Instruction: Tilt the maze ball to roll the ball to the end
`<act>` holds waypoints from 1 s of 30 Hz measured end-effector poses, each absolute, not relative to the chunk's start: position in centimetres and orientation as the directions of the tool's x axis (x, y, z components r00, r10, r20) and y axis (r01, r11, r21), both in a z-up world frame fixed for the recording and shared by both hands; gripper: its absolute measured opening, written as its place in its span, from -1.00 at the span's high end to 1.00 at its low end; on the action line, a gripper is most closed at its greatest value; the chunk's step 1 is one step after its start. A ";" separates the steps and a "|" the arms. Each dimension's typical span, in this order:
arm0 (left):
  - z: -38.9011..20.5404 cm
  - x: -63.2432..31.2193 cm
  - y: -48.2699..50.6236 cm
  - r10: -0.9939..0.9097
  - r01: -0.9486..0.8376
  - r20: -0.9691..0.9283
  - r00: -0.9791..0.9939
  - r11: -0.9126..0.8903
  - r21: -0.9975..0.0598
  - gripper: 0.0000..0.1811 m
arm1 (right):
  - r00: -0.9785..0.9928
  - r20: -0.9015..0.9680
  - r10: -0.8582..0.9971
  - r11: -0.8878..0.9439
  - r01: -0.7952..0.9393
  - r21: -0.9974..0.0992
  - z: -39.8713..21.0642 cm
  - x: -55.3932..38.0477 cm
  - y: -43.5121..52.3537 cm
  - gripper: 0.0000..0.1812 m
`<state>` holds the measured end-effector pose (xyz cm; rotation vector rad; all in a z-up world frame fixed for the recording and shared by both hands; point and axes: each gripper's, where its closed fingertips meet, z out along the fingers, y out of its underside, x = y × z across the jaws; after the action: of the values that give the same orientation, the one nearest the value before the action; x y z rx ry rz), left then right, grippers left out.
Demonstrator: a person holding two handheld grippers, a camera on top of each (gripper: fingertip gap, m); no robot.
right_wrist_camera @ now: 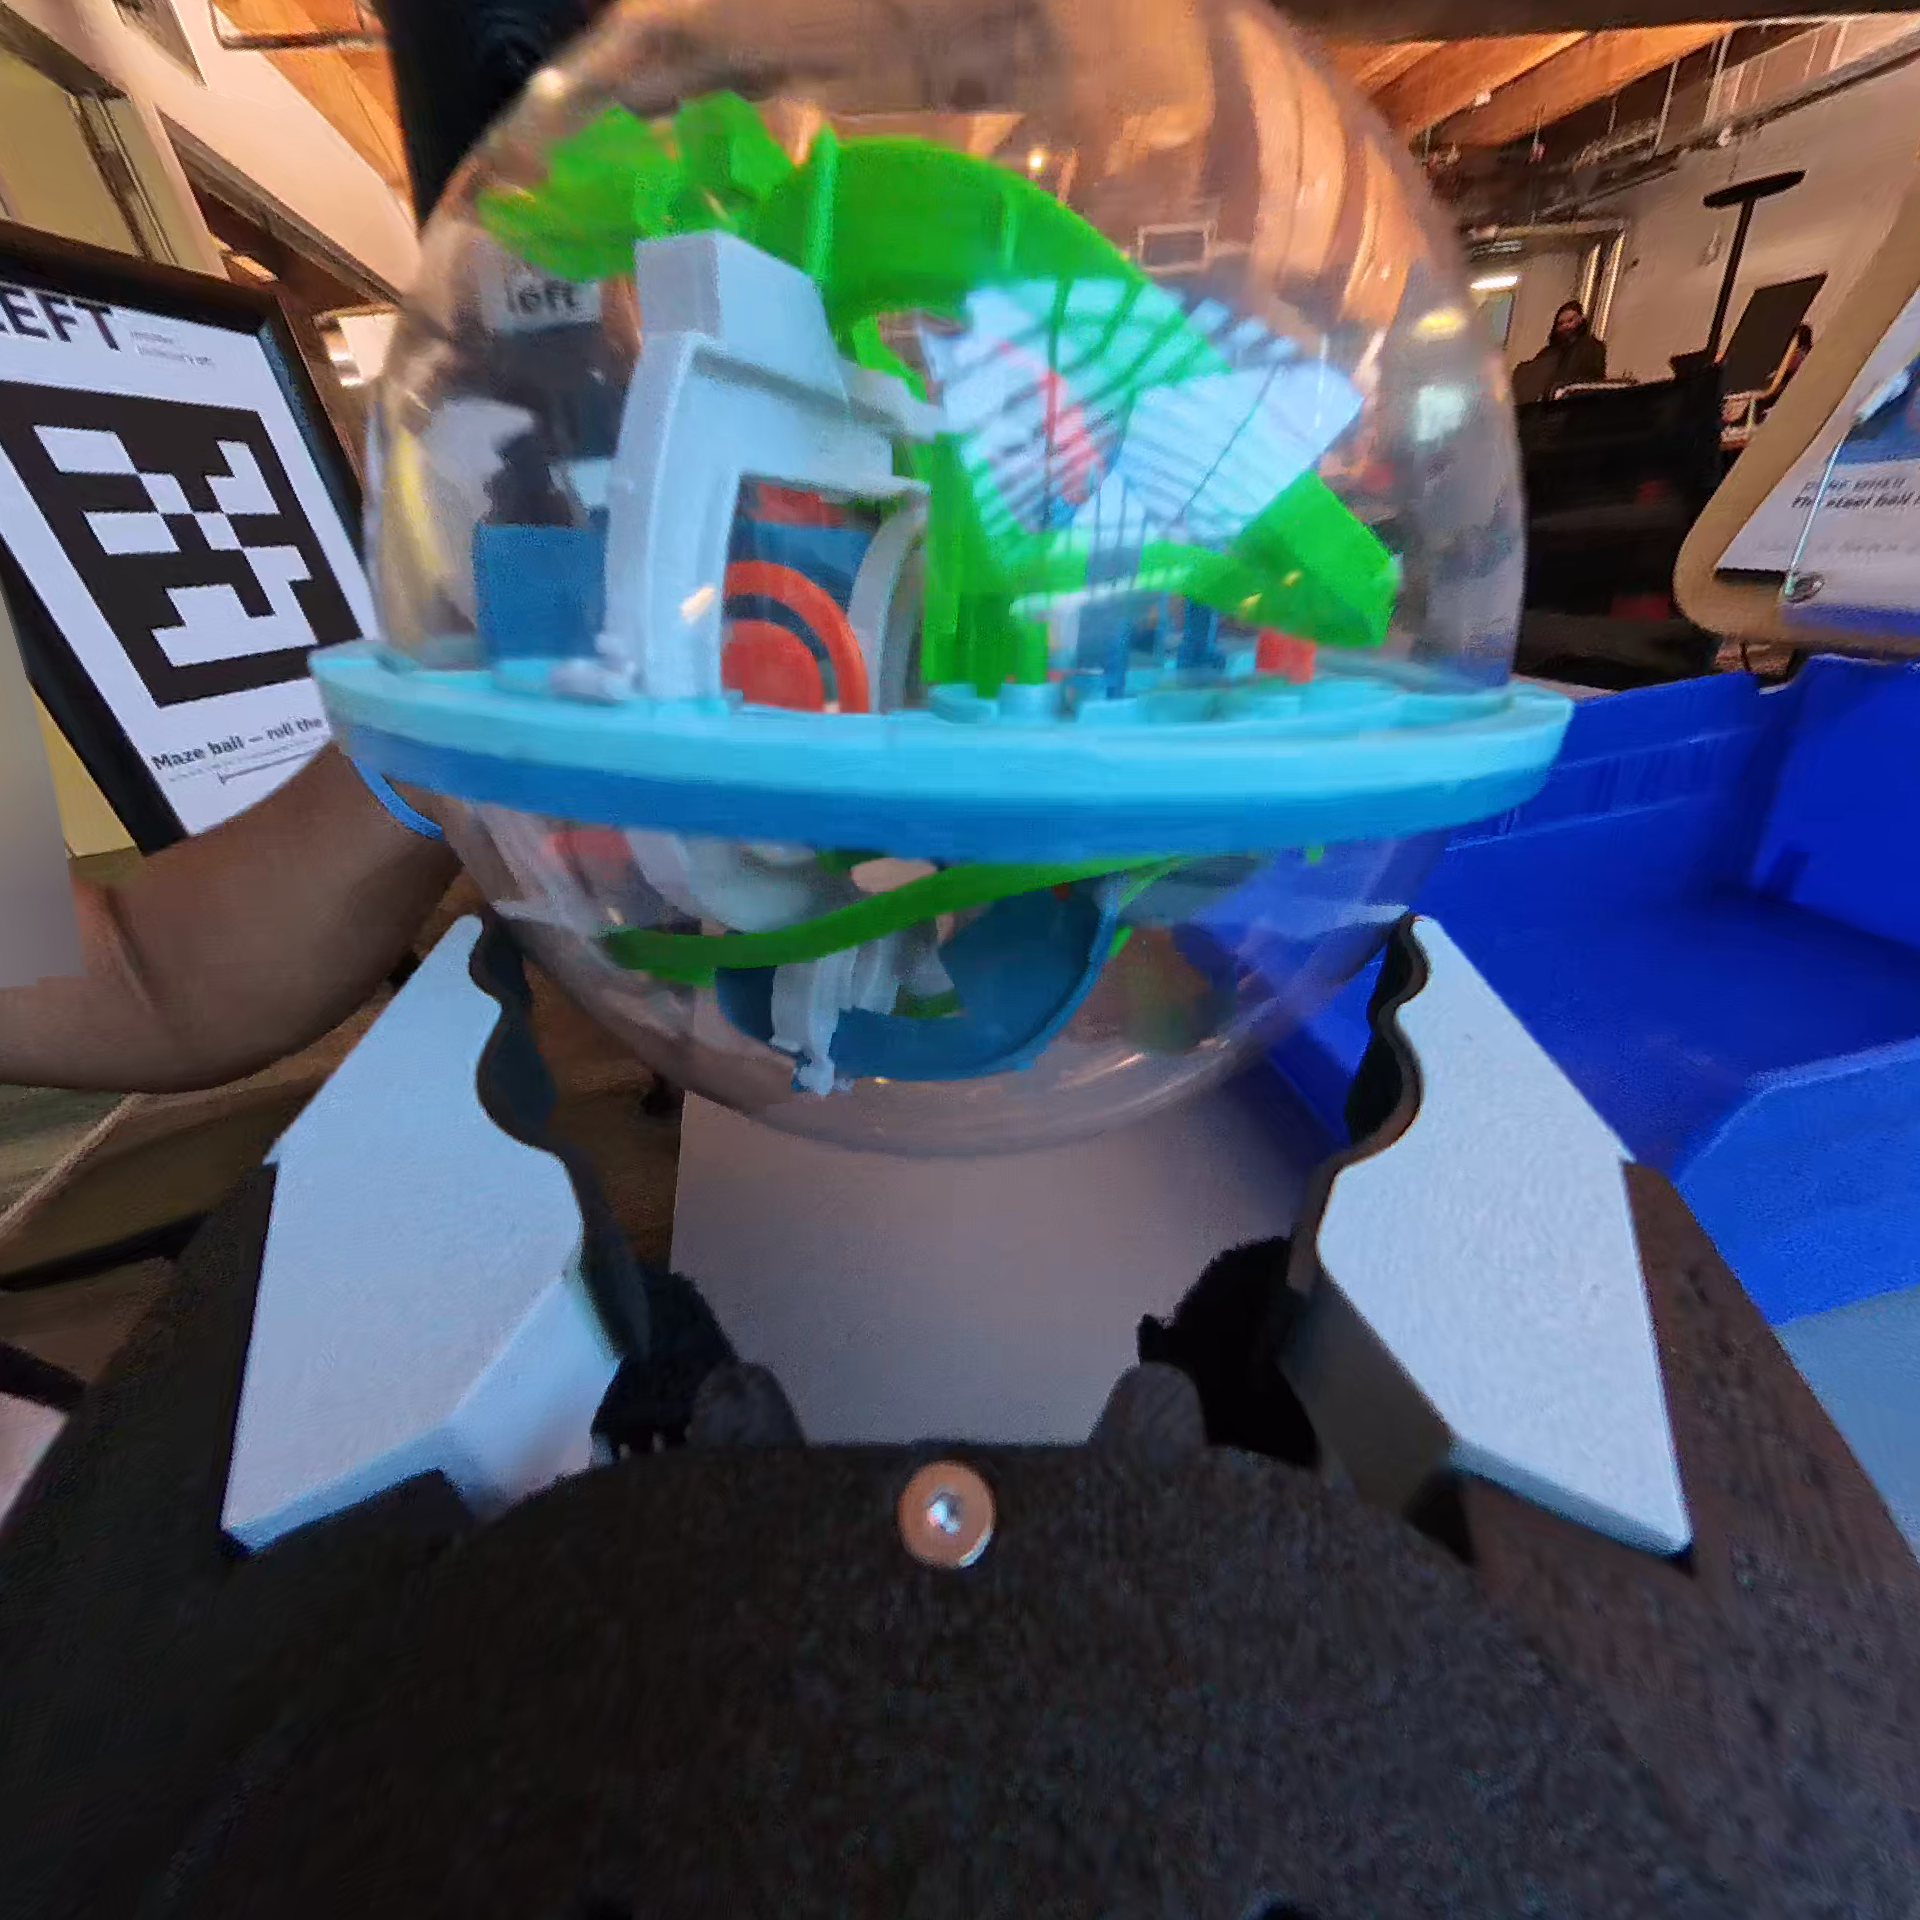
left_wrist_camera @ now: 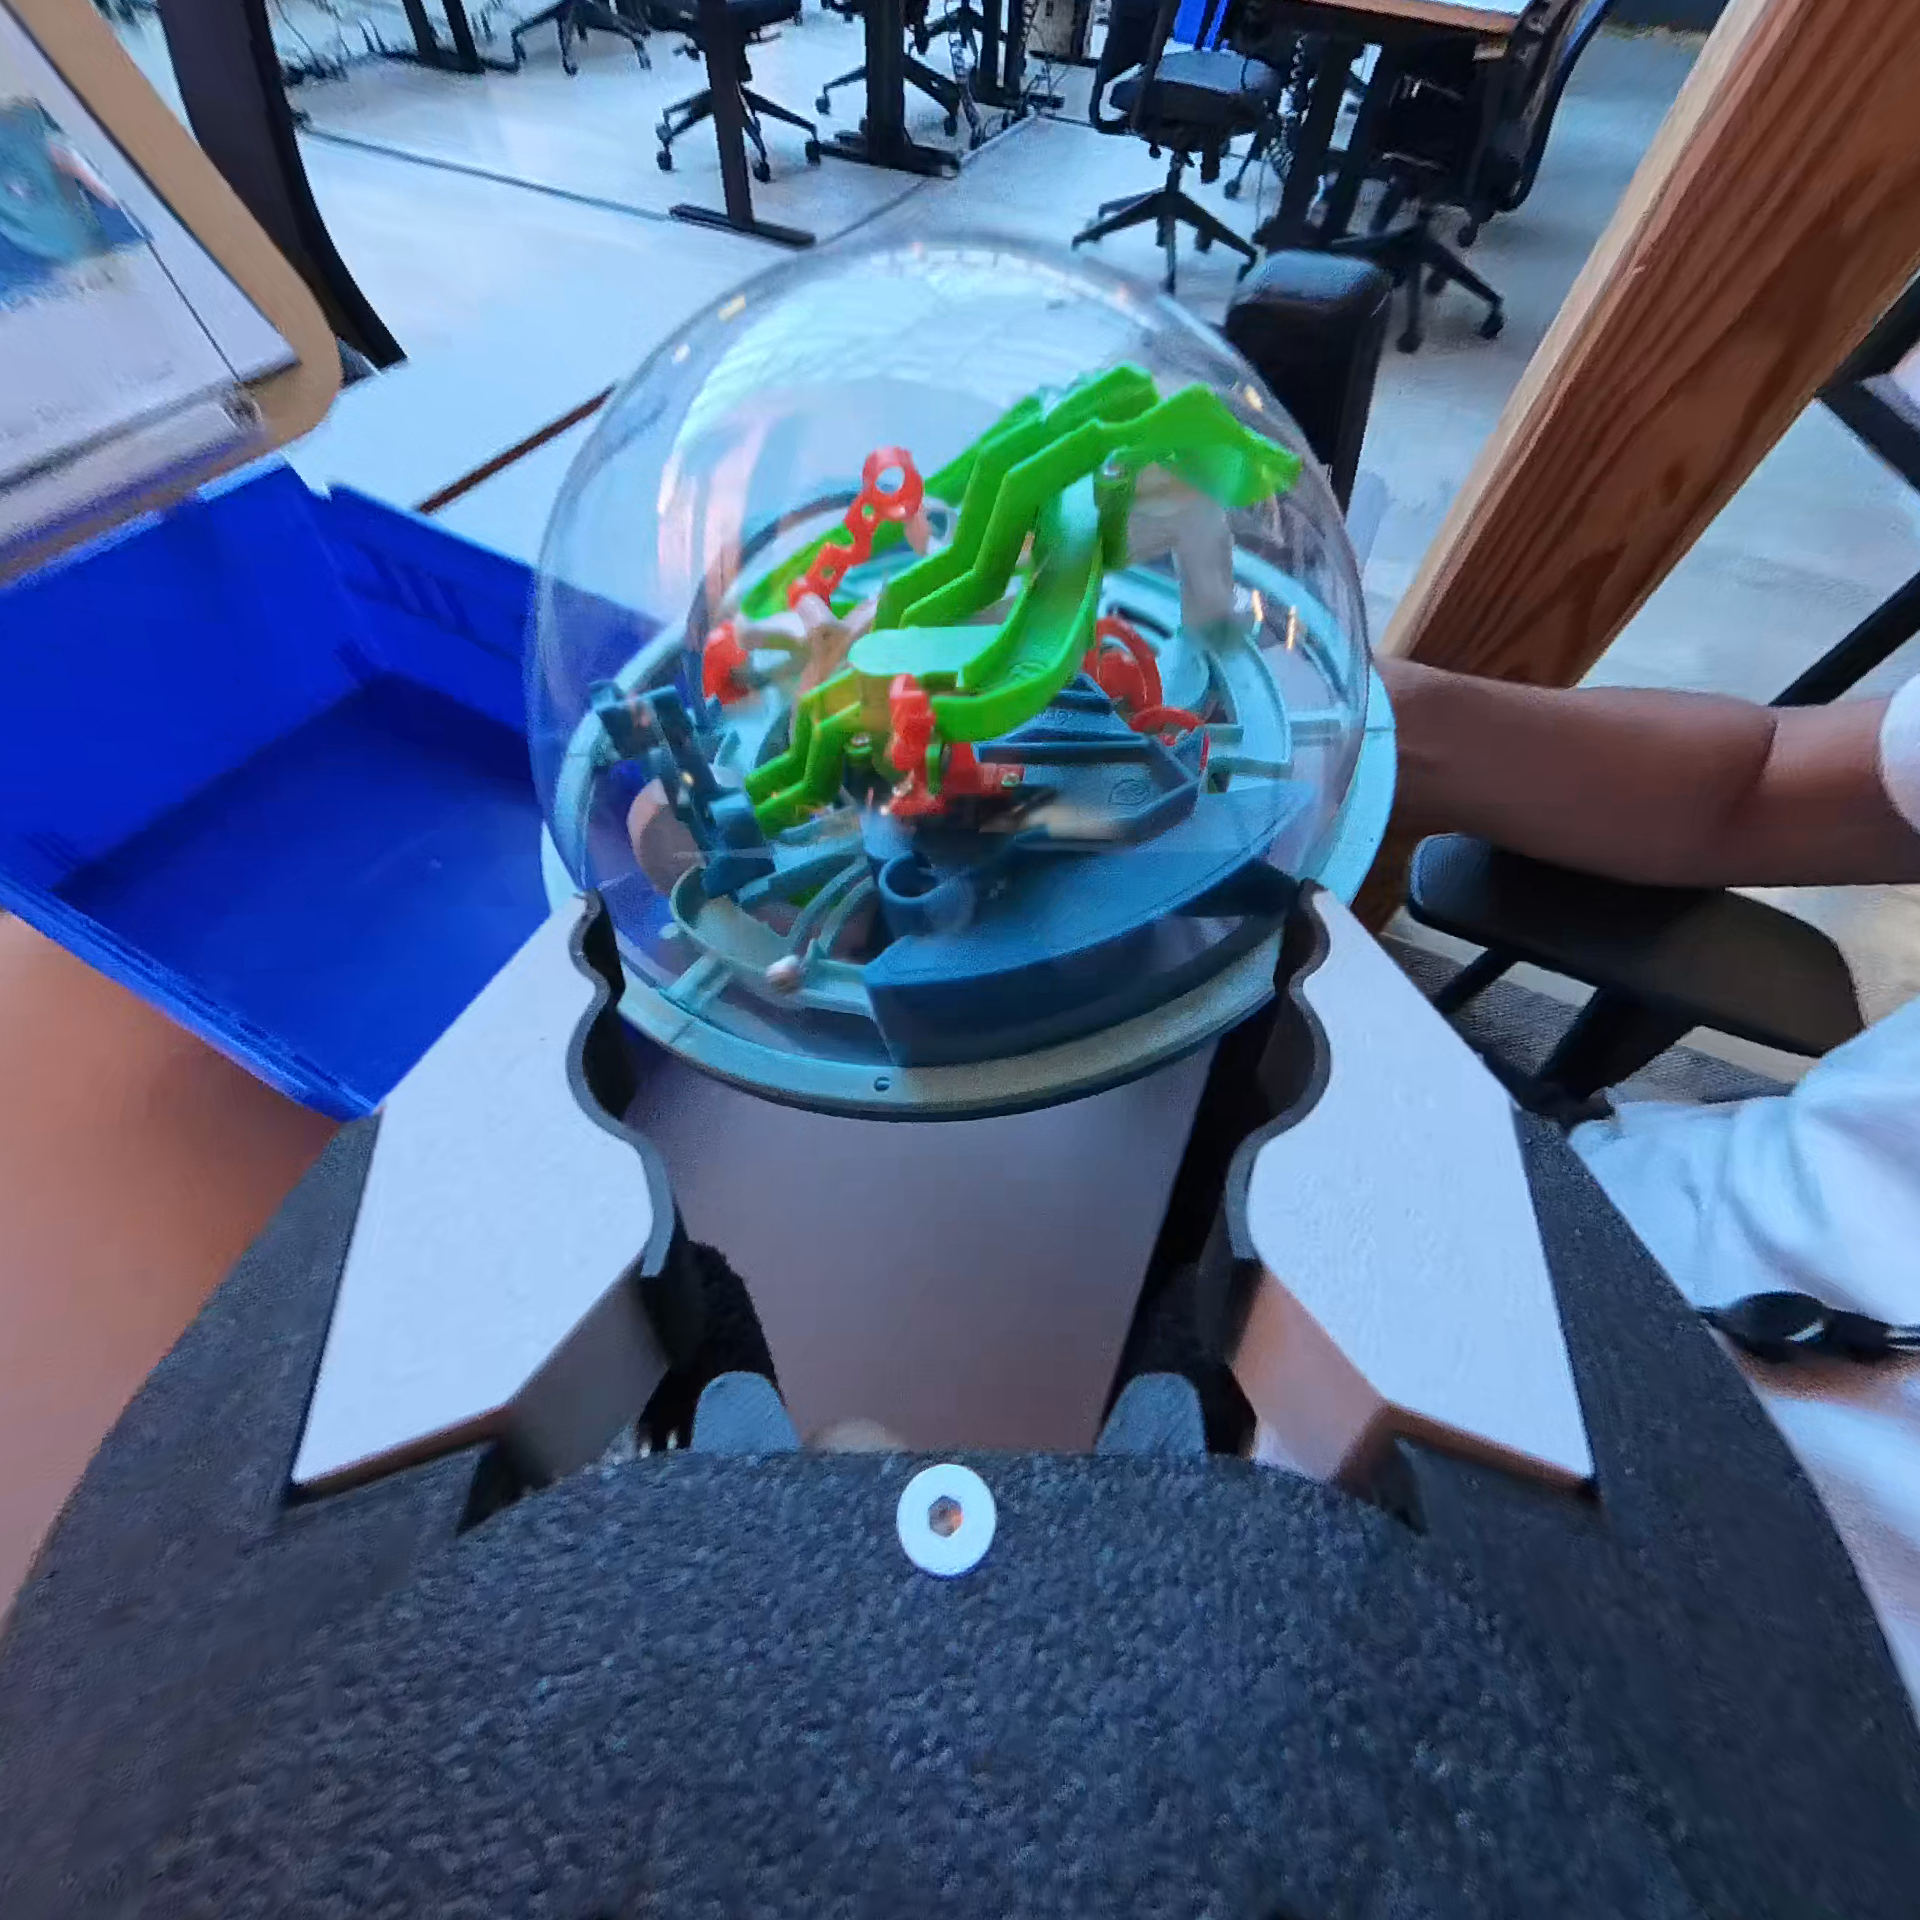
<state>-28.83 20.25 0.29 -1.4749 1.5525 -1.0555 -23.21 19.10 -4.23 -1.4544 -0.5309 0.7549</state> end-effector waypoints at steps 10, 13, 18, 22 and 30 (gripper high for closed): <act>9.8 -28.9 16.6 -0.940 -0.213 -0.332 -0.072 0.340 -0.916 -0.36 | 0.655 0.054 0.753 0.168 -0.112 -0.979 2.7 -24.3 17.8 -0.70; 12.1 -29.6 16.0 -0.930 -0.139 -0.362 -0.063 0.368 -0.920 -0.35 | 0.665 0.127 0.736 0.231 -0.070 -0.971 5.7 -24.4 17.2 -0.70; 14.9 -30.6 15.1 -0.931 0.004 -0.360 -0.056 0.361 -0.933 -0.35 | 0.680 0.265 0.684 0.327 0.038 -0.944 10.6 -24.2 15.6 -0.69; 17.3 -31.0 14.2 -0.916 0.128 -0.398 -0.048 0.390 -0.912 -0.35 | 0.673 0.333 0.660 0.372 0.092 -0.924 13.4 -24.2 14.8 -0.69; 19.2 -31.2 13.9 -0.910 0.196 -0.412 -0.046 0.397 -0.897 -0.34 | 0.669 0.384 0.636 0.421 0.117 -0.900 15.9 -24.3 14.3 -0.69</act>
<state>-31.23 13.92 19.19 -0.7259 1.3049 -1.0370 -24.31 14.28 15.93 -1.1119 -0.8035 0.3731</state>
